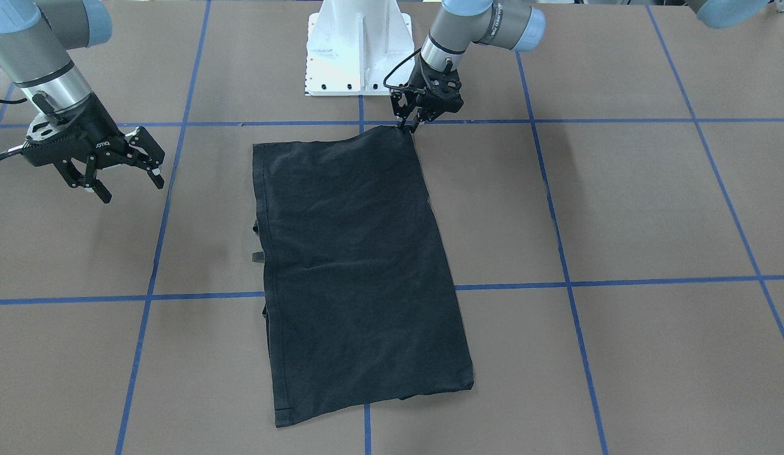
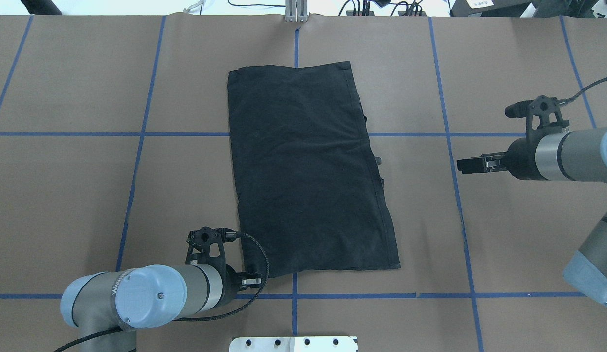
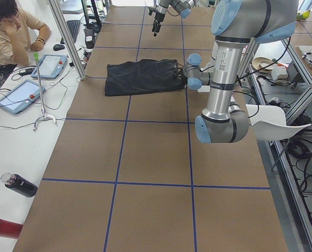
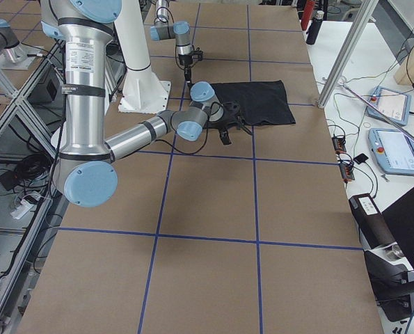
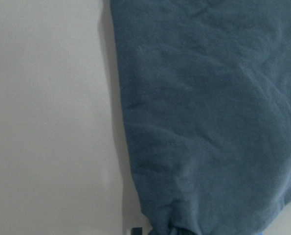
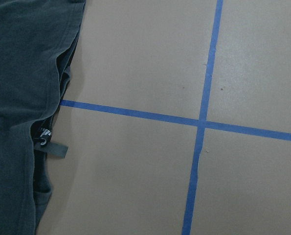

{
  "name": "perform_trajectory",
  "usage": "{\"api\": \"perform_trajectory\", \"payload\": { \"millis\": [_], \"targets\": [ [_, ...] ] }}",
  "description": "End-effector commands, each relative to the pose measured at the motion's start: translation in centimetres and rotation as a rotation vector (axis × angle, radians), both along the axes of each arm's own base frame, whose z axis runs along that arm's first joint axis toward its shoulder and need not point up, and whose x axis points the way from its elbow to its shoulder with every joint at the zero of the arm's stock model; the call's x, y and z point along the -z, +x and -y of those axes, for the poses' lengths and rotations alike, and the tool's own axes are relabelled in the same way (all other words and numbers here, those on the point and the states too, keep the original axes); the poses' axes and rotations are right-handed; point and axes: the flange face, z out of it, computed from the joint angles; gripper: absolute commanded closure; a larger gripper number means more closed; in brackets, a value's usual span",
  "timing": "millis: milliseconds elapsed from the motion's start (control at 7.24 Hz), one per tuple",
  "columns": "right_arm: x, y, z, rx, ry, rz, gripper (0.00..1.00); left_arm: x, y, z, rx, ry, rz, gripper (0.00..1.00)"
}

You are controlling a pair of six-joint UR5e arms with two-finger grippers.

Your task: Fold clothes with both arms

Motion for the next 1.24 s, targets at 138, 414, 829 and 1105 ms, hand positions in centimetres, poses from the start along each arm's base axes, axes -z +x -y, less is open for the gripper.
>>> {"api": "perform_trajectory", "payload": {
  "millis": [138, 414, 829, 1105],
  "targets": [
    [0.0, -0.1, 0.0, 0.0, 0.0, 0.0, 0.0, 0.4, 0.2, -0.2, -0.004, 0.0, -0.01, 0.73],
    [0.1, -0.1, 0.1, -0.005, 0.004, -0.002, 0.0, 0.9, -0.3, 0.0, 0.001, 0.002, -0.022, 1.0],
    [1.0, -0.6, 0.3, -0.037, -0.031, 0.031, 0.0, 0.8, -4.5, -0.2, 0.008, 0.005, -0.04, 1.0],
    [5.2, -7.0, -1.6, -0.177, -0.173, 0.171, 0.02, 0.2, -7.3, -0.7, 0.01, 0.005, -0.042, 1.0]
  ]
}}
